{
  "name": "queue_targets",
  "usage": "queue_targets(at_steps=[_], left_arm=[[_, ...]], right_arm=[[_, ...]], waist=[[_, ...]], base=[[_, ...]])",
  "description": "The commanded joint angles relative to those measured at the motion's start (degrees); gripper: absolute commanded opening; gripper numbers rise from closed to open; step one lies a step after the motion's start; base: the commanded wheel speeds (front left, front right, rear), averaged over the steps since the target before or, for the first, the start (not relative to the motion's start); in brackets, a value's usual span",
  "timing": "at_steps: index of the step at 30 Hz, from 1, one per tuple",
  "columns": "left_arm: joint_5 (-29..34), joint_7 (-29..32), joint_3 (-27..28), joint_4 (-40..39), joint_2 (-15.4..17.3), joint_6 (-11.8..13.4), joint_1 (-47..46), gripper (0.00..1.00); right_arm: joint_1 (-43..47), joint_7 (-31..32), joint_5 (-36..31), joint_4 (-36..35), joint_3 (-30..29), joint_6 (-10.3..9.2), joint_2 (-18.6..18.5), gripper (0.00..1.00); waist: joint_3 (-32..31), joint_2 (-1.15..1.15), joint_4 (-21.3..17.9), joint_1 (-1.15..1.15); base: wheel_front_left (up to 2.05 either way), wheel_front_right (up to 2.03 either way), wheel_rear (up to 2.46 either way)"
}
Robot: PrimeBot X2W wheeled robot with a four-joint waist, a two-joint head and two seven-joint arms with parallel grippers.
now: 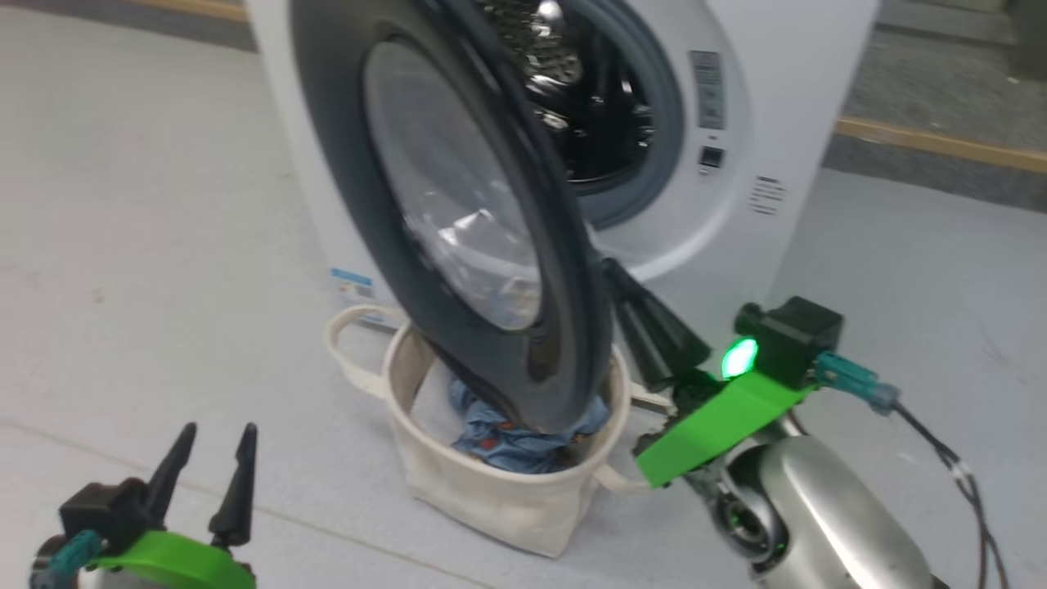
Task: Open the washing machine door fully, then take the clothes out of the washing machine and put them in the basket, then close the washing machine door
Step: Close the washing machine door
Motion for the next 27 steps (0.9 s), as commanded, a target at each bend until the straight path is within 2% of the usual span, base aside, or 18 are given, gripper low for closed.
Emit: queue_targets(at_steps=[1, 8, 14, 21, 27], left_arm=[[0.57, -0.7, 1.86, -0.92, 0.97, 0.19, -3.55, 1.0], [1.67, -0.7, -0.28, 0.34, -0.89, 0.0, -5.65, 1.0], [1.93, -0.7, -1.36, 0.58, -2.01, -0.12, -7.39, 1.0], [2.31, -0.7, -2.62, 1.34, -3.24, -0.26, -8.42, 1.0], [2.57, -0.7, -3.3, 1.4, -4.06, -0.34, -8.95, 1.0]], right_arm=[[-2.8, 0.15, 0.77, -1.66, 1.82, 0.03, 0.98, 0.0], [-5.37, -0.03, 3.43, 3.55, 6.66, 0.03, 1.97, 0.0], [-6.77, -1.16, 4.95, 10.73, 7.91, 0.03, 2.33, 0.0], [-7.83, -5.36, 6.17, 20.89, 8.7, 0.03, 2.38, 0.0], [-10.44, -8.04, 8.94, 28.59, 5.82, 0.03, 2.39, 0.0]], waist=[[-0.22, 0.0, 2.69, 0.0], [0.17, 0.0, 6.91, 0.0], [1.79, 0.0, 8.66, 0.0], [2.97, 0.0, 8.72, 0.0], [4.05, 0.0, 7.65, 0.0]], base=[[0.0, 0.0, 0.0], [0.0, 0.0, 0.0], [0.0, 0.0, 0.0], [0.0, 0.0, 0.0], [0.0, 0.0, 0.0]])
